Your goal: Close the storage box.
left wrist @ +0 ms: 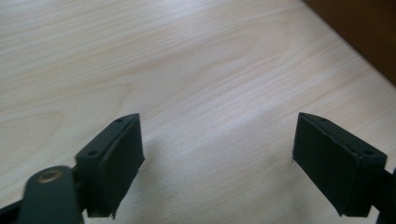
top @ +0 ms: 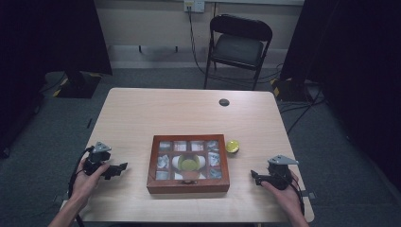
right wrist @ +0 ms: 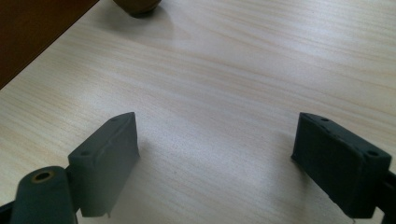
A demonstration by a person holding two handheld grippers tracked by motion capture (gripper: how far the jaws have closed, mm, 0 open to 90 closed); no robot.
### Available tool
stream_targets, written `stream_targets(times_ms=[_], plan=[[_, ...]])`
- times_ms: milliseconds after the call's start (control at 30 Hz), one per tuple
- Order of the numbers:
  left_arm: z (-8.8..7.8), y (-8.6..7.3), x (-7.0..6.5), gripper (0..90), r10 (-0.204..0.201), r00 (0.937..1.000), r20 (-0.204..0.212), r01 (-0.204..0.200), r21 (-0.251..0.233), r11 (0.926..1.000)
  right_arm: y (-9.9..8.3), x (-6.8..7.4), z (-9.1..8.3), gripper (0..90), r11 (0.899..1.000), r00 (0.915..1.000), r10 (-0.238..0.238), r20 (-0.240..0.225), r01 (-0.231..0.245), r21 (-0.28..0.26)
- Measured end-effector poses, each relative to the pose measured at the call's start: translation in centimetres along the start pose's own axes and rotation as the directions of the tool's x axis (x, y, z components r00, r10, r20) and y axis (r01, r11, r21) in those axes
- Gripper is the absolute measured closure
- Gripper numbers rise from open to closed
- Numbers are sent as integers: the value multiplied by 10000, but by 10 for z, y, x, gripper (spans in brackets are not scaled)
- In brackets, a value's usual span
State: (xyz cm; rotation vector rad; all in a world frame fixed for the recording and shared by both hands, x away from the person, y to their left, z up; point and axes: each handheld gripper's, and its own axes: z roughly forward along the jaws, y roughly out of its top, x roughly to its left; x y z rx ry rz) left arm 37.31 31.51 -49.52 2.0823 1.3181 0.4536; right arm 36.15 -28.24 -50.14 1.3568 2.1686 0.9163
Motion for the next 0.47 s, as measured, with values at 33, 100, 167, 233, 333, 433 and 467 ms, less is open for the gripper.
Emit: stream_targets(times_ms=[33, 100, 167, 233, 333, 433, 467], plan=[[2, -2, 0, 158, 32, 10000, 46, -33, 89, 10000, 0, 0, 0, 135, 10000, 10000, 2, 1, -2, 0], [4, -7, -1, 137, -9, 10000, -99, 8, -116, 9999, 0, 0, 0, 135, 10000, 10000, 5, 2, -5, -1], [4, -7, -2, 145, -12, 9999, -111, 11, -93, 10000, 0, 0, 0, 135, 10000, 10000, 7, 0, -7, 1], [4, -9, -2, 138, -24, 9997, -226, 19, -257, 9997, 0, 0, 0, 135, 10000, 10000, 2, 2, -2, 0], [6, -15, -3, 91, 60, 9998, -174, -73, -784, 9969, 0, 0, 0, 135, 10000, 10000, 4, 11, -4, 0], [6, -15, -3, 91, 40, 9998, -170, -53, -787, 9969, 0, 0, 0, 133, 10000, 10000, 22, 44, -22, 2], [6, -15, -3, 90, 40, 9998, -170, -53, -787, 9969, 0, 0, 0, 131, 10000, 10000, 24, 60, -24, 7]])
